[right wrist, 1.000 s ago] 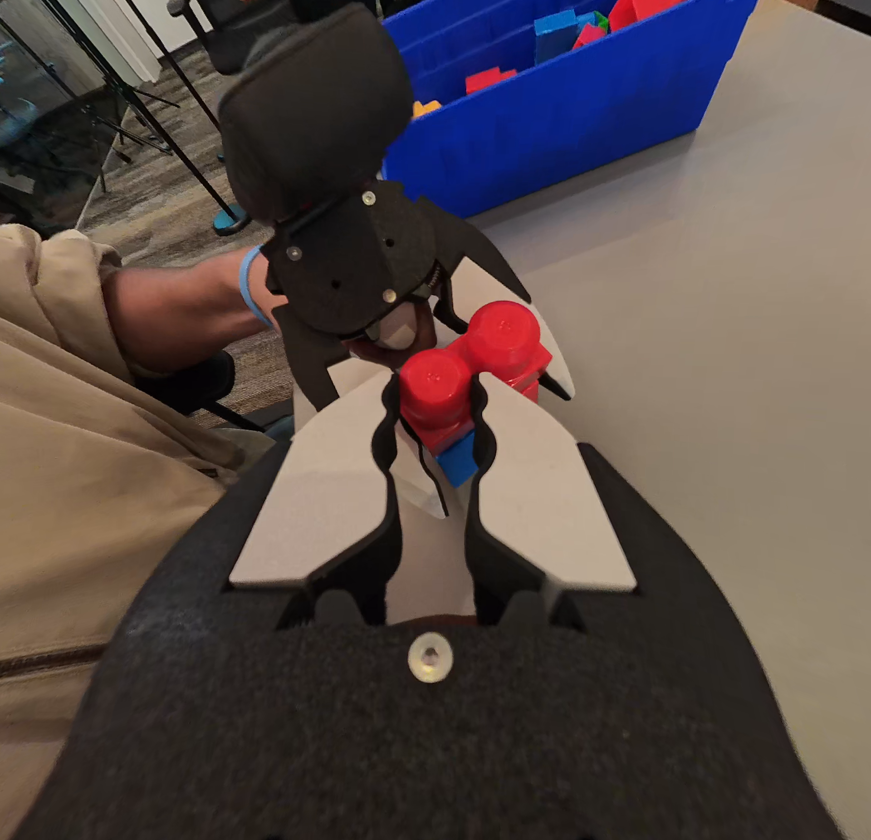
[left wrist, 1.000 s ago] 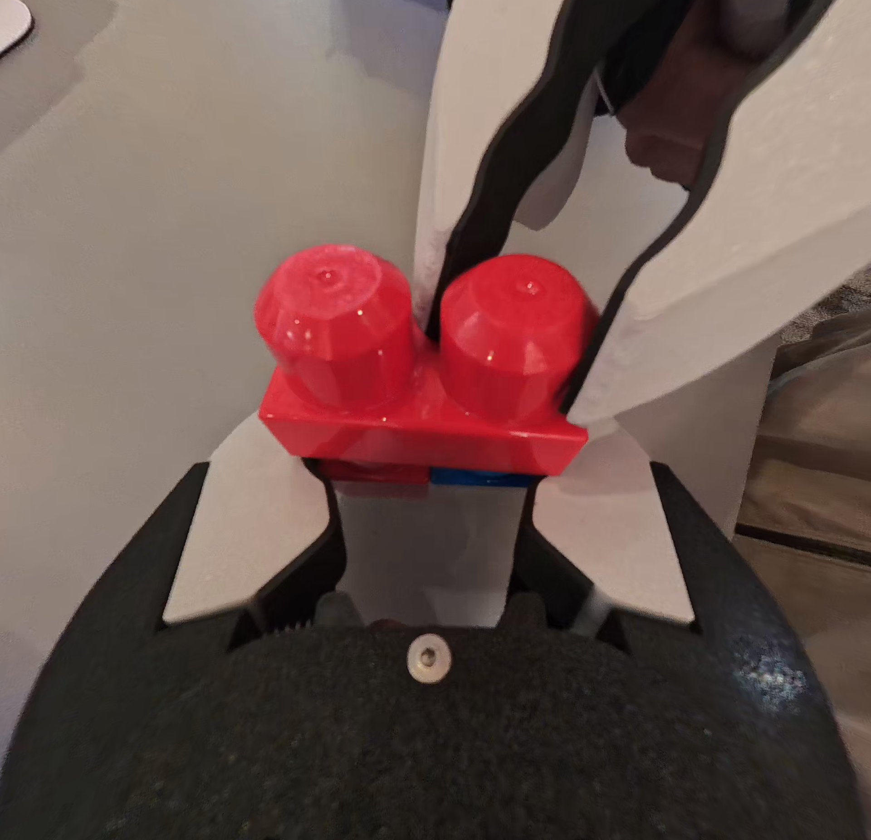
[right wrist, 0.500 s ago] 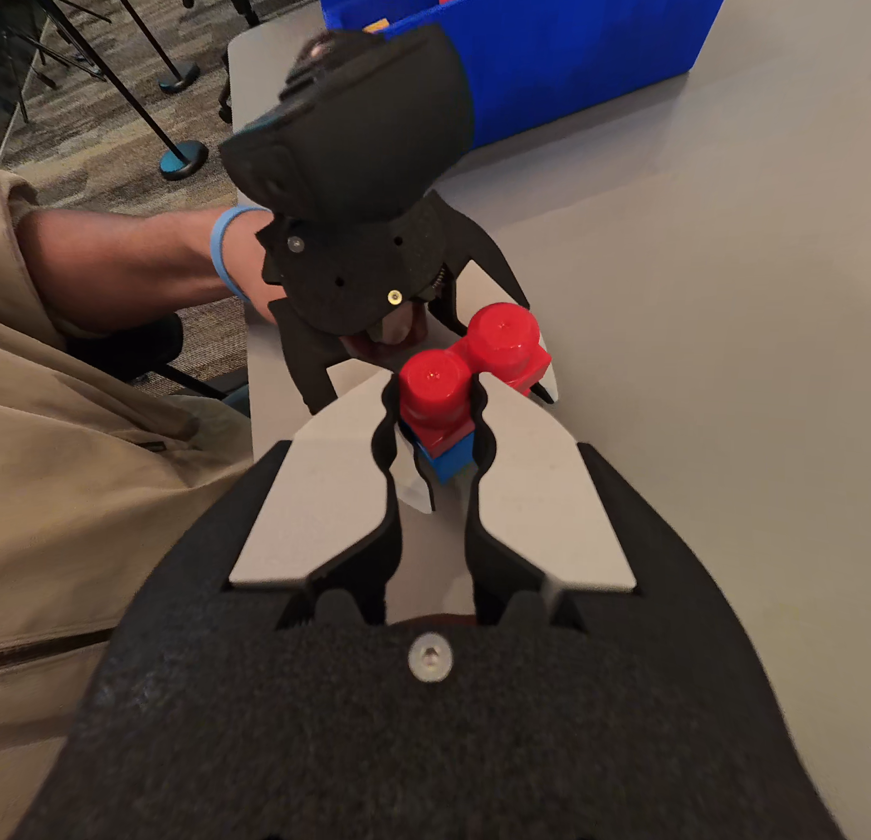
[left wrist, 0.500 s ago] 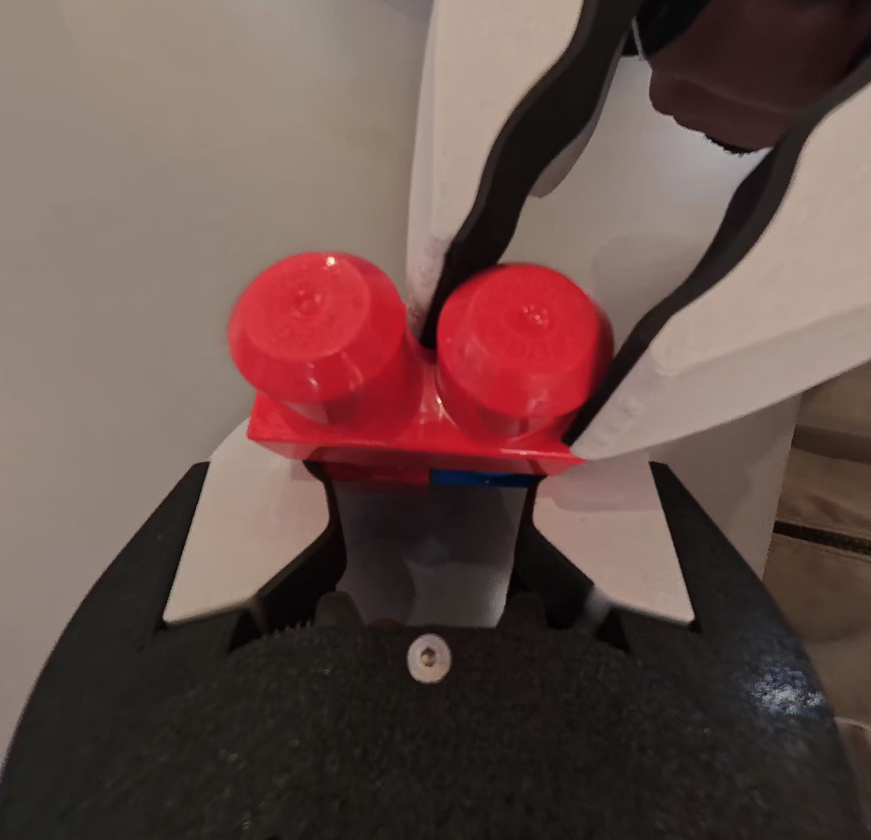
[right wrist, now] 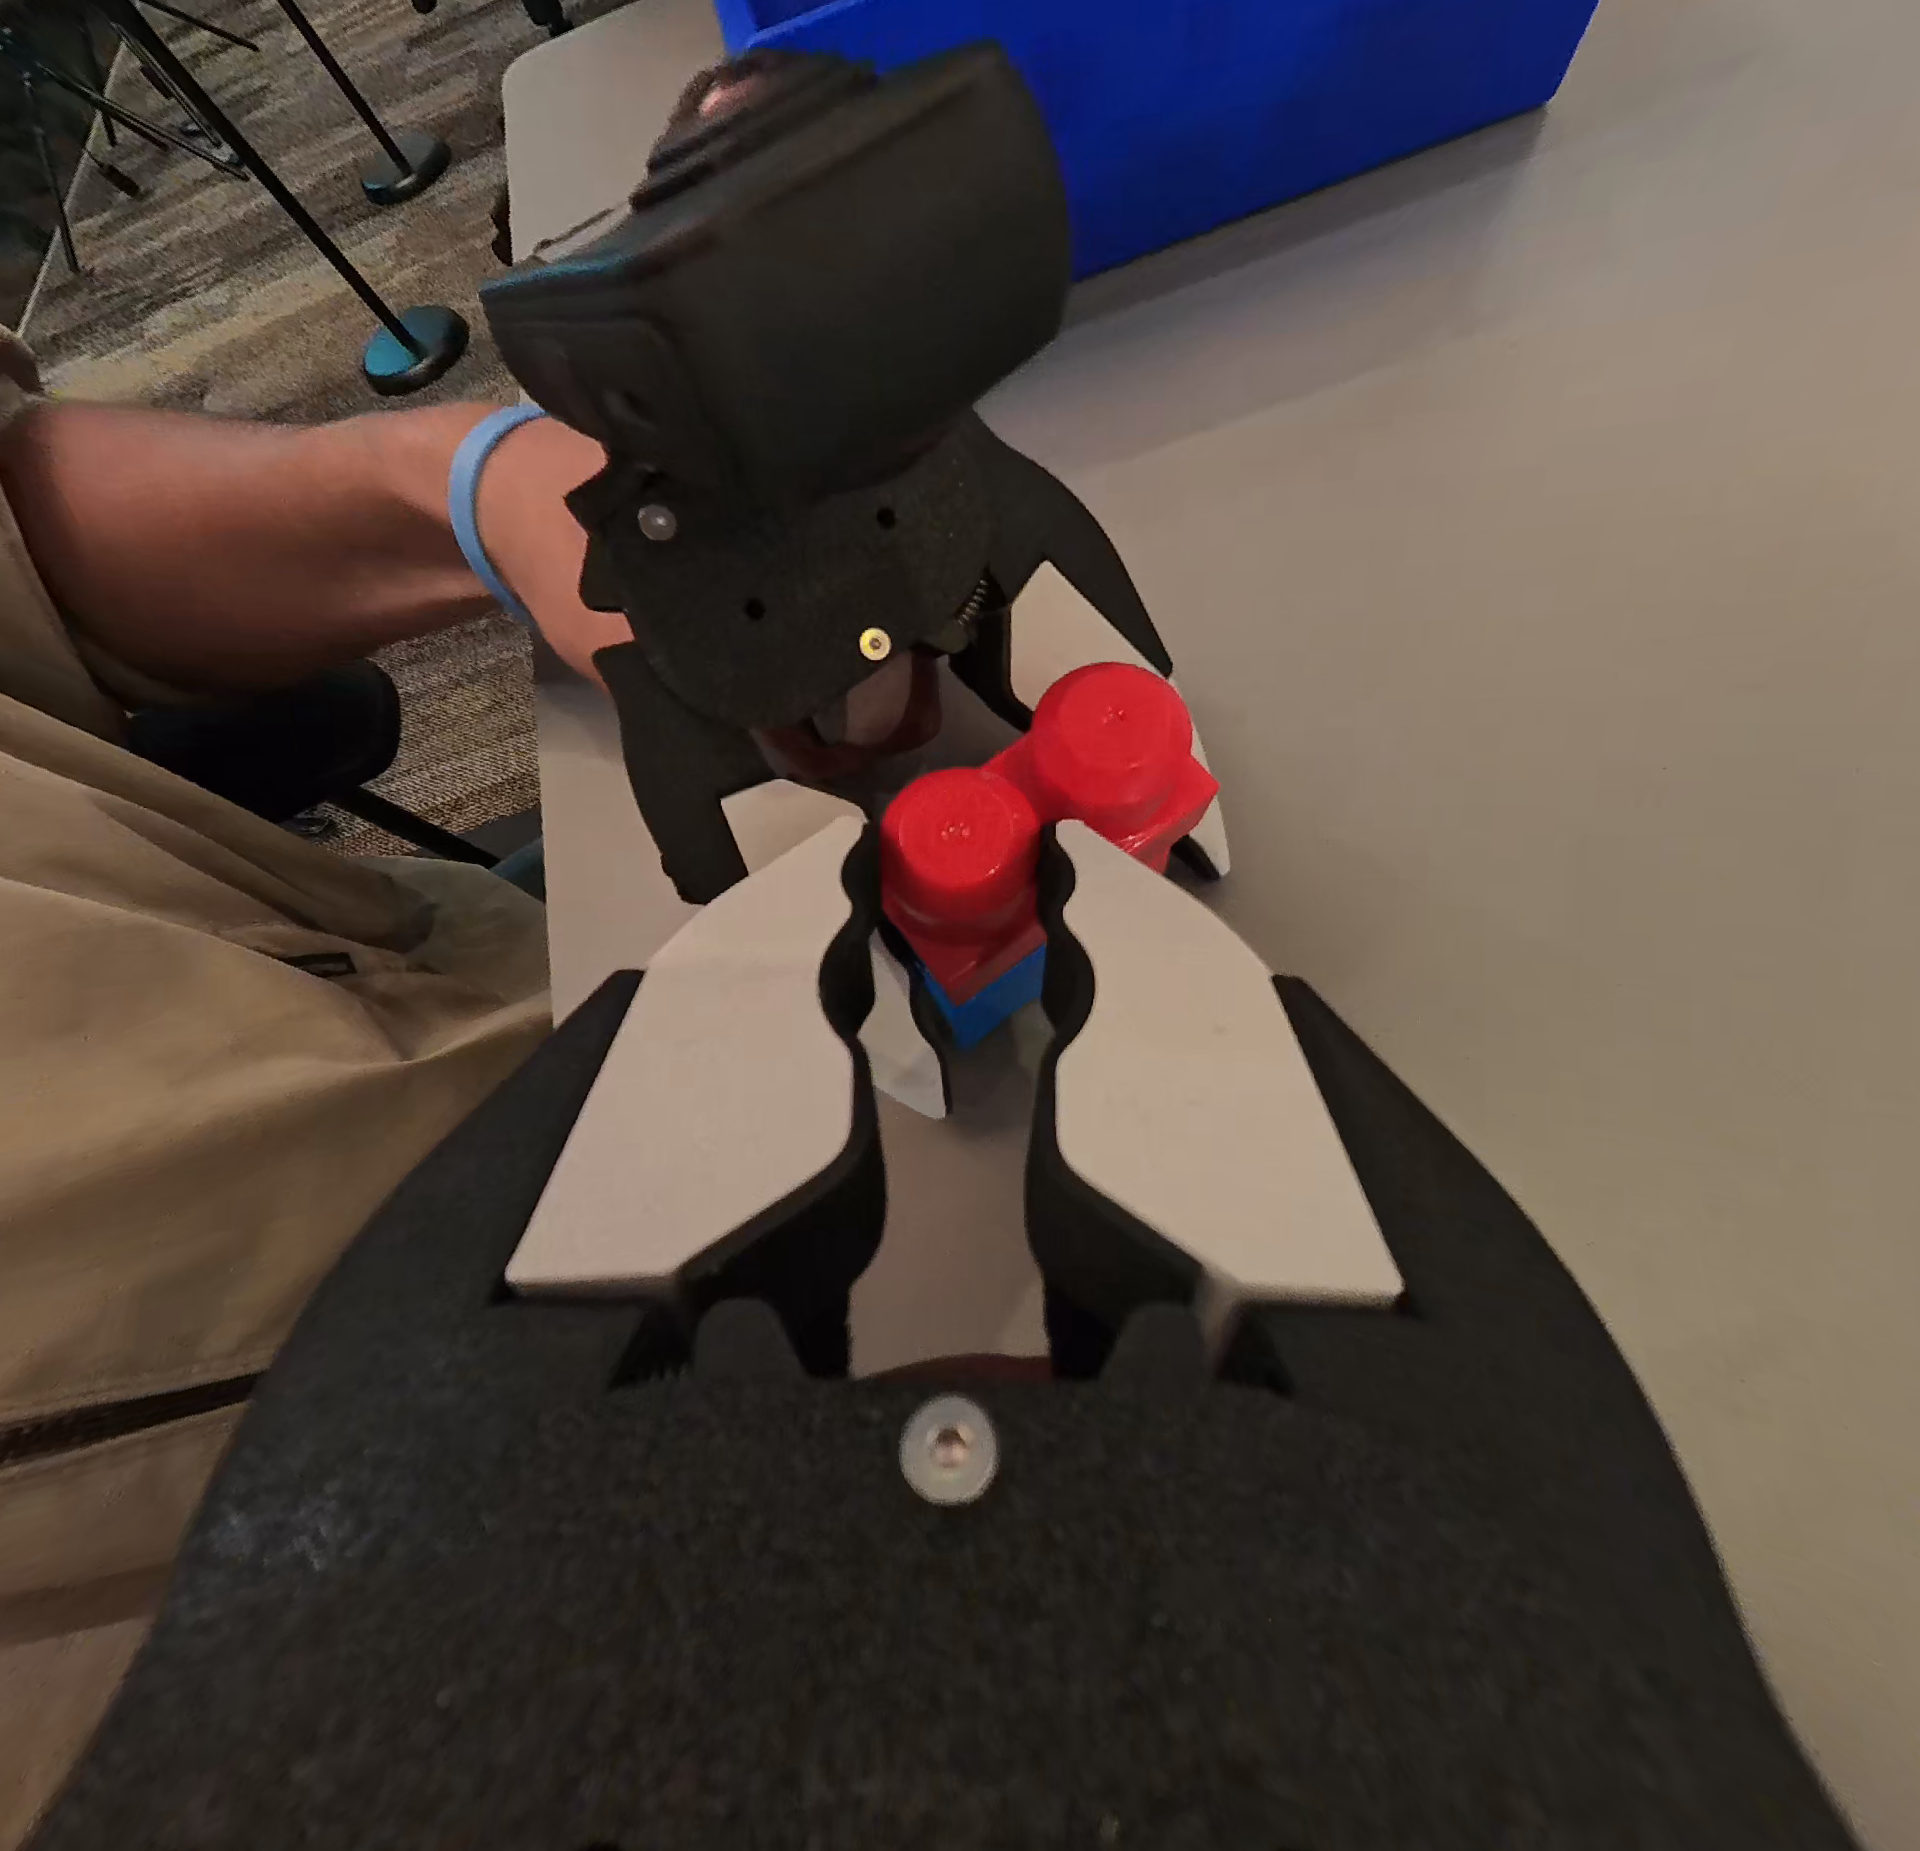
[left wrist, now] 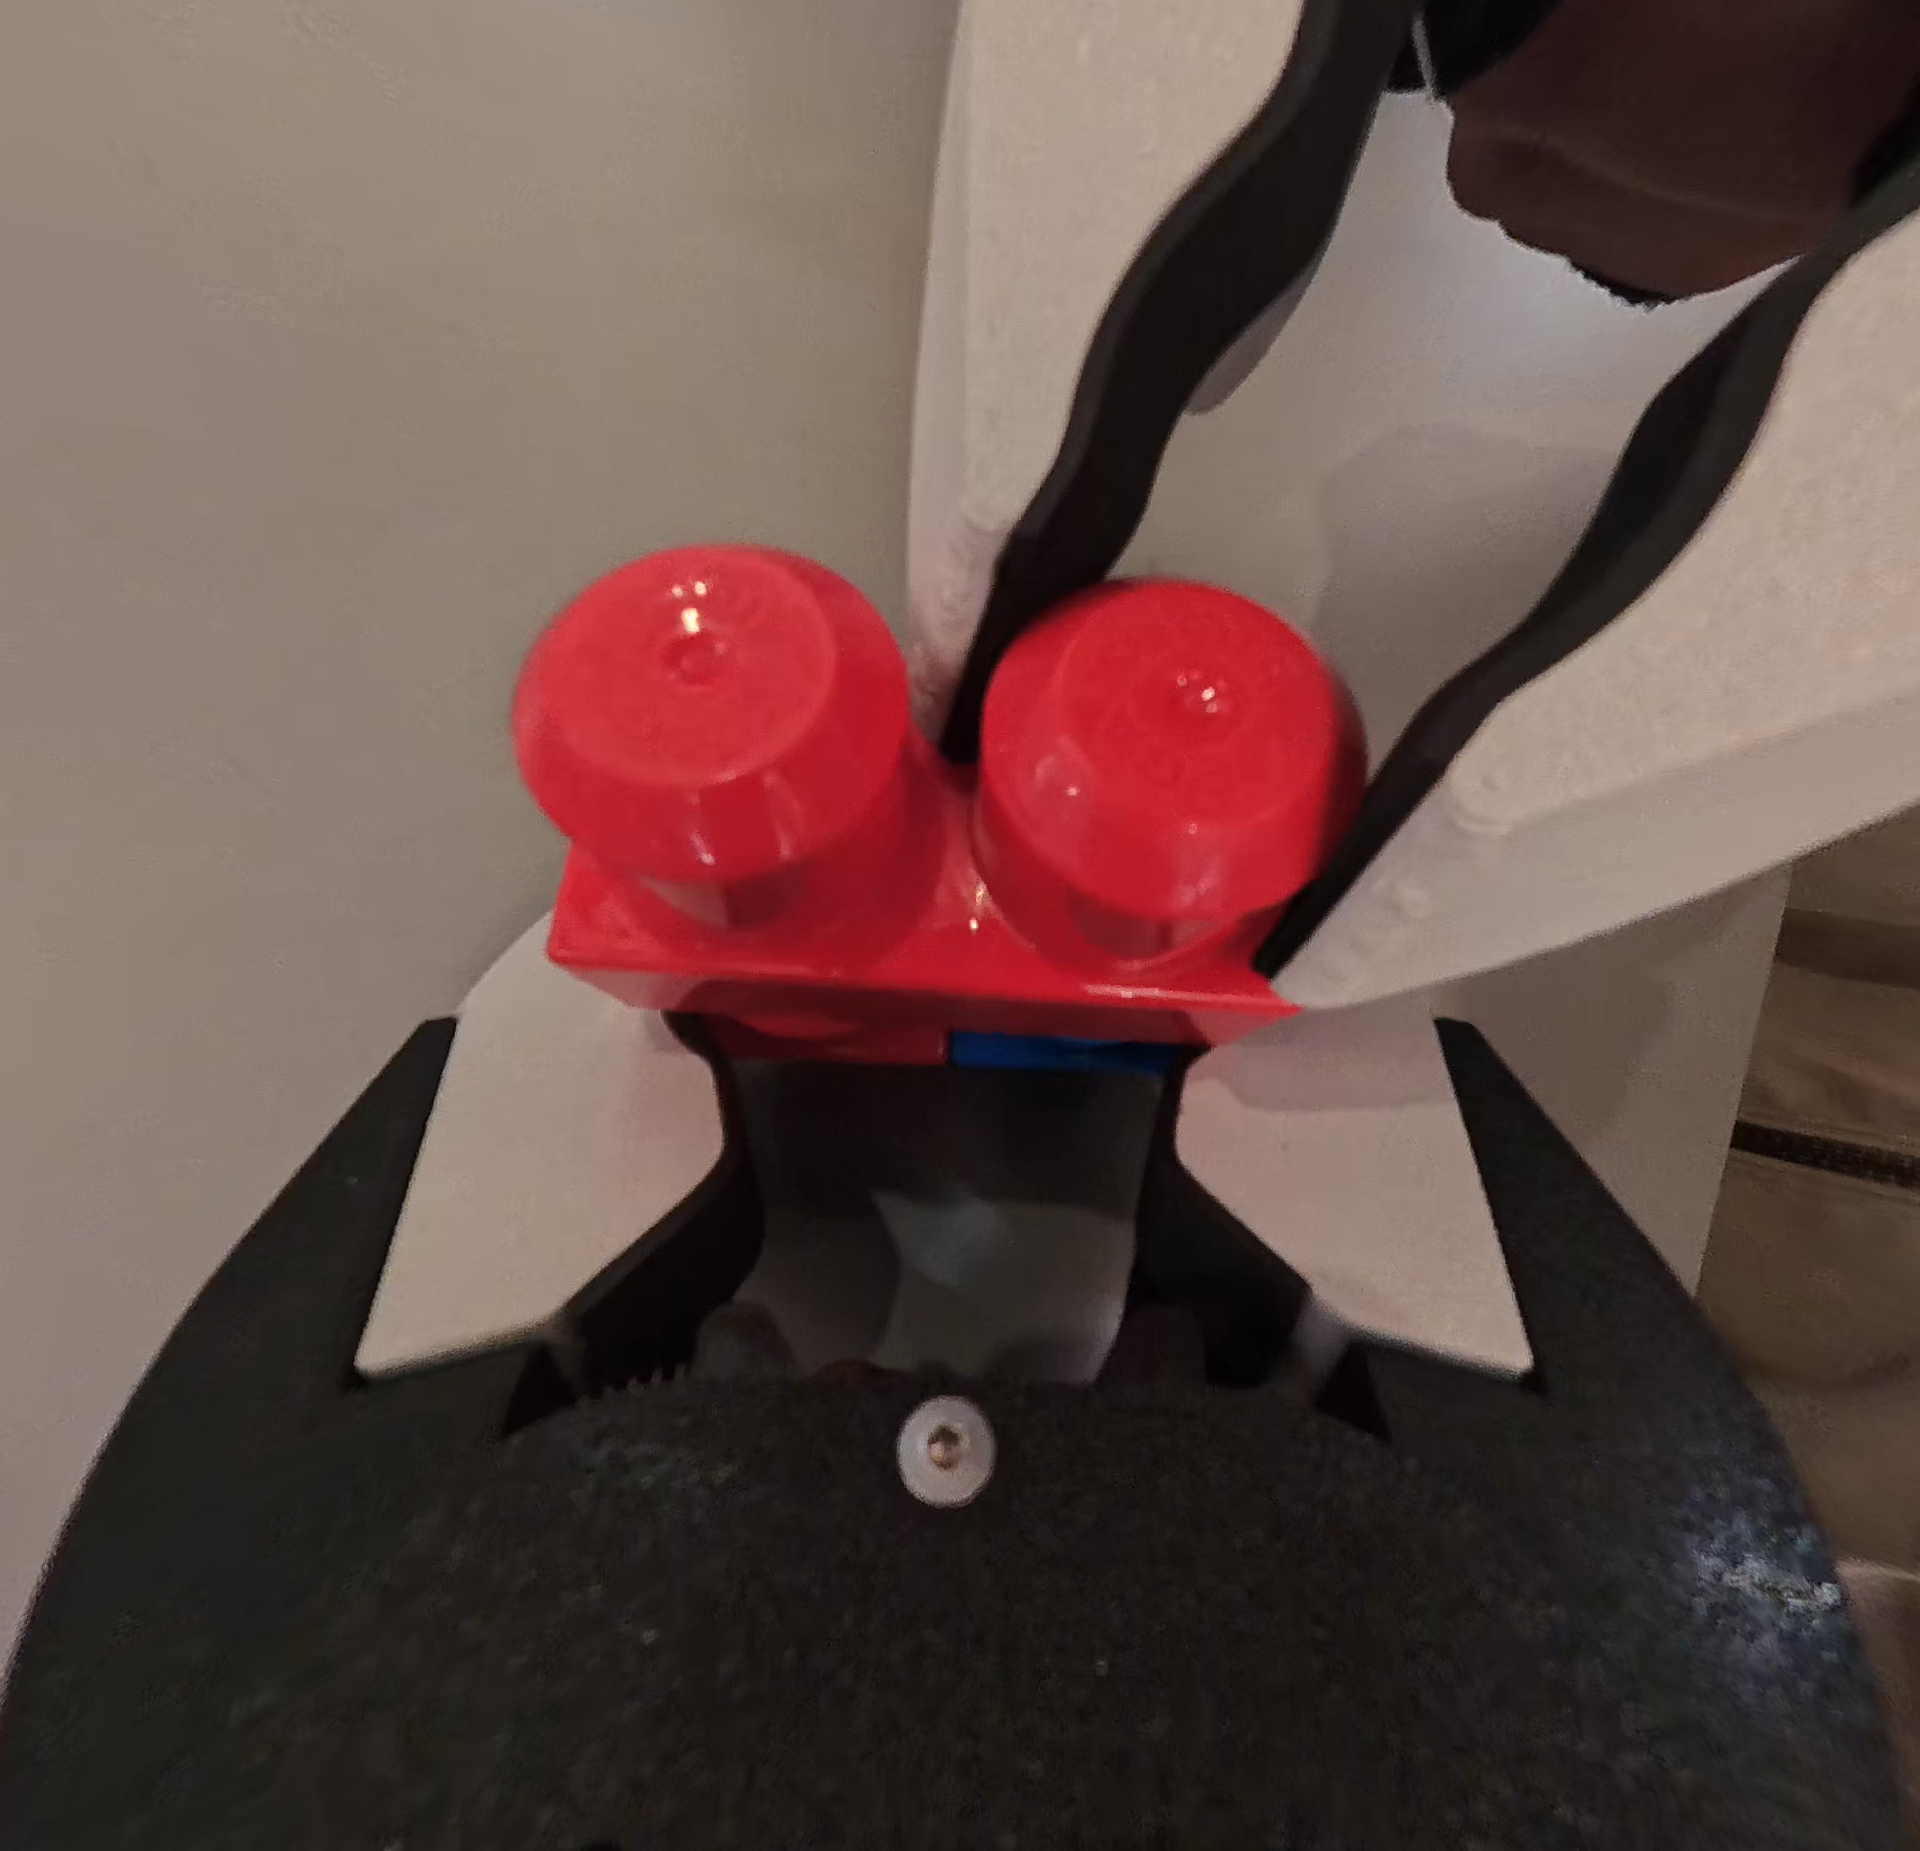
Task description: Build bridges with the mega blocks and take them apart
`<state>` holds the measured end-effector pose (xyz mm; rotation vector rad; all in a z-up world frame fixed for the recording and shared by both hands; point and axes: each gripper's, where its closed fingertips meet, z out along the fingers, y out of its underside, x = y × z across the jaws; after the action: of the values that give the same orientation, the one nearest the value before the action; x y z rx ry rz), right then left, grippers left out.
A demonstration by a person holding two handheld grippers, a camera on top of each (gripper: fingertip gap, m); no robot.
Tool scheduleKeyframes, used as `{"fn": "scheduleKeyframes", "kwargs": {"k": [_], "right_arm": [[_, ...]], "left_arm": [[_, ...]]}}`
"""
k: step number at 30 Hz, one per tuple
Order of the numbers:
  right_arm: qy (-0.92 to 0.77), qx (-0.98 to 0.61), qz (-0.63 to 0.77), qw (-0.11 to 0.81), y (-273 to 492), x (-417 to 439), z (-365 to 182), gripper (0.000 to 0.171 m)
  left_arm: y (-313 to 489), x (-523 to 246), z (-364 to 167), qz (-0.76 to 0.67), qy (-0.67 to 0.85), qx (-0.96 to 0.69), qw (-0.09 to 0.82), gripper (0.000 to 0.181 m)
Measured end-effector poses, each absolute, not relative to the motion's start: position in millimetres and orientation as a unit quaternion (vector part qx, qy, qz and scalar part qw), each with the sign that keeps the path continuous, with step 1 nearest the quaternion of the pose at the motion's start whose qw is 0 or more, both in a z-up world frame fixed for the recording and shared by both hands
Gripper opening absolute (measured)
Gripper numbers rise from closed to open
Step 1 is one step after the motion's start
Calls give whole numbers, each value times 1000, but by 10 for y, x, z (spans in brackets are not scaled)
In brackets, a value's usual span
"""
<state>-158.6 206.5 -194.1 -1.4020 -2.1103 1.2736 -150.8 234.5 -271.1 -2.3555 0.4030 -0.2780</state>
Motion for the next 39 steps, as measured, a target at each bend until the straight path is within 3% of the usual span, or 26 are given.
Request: {"fn": "scheduleKeyframes", "kwargs": {"k": [16, 23, 32, 39], "right_arm": [[-734, -484, 448, 160, 2089, -1542, -1892, 29], [-734, -486, 446, 165, 2117, -1545, -1925, 29], [-718, -486, 464, 179, 2233, -1499, -1741, 29], [-729, -500, 426, 193, 2222, -1307, -1953, 29]], "left_arm": [[2281, -1574, -2708, -109, 143, -916, 358, 95], [2298, -1585, -2726, -85, 151, -916, 362, 83], [2288, -1569, -2731, -83, 160, -915, 360, 83], [2272, -1491, -2738, -102, 186, -912, 352, 101]]}}
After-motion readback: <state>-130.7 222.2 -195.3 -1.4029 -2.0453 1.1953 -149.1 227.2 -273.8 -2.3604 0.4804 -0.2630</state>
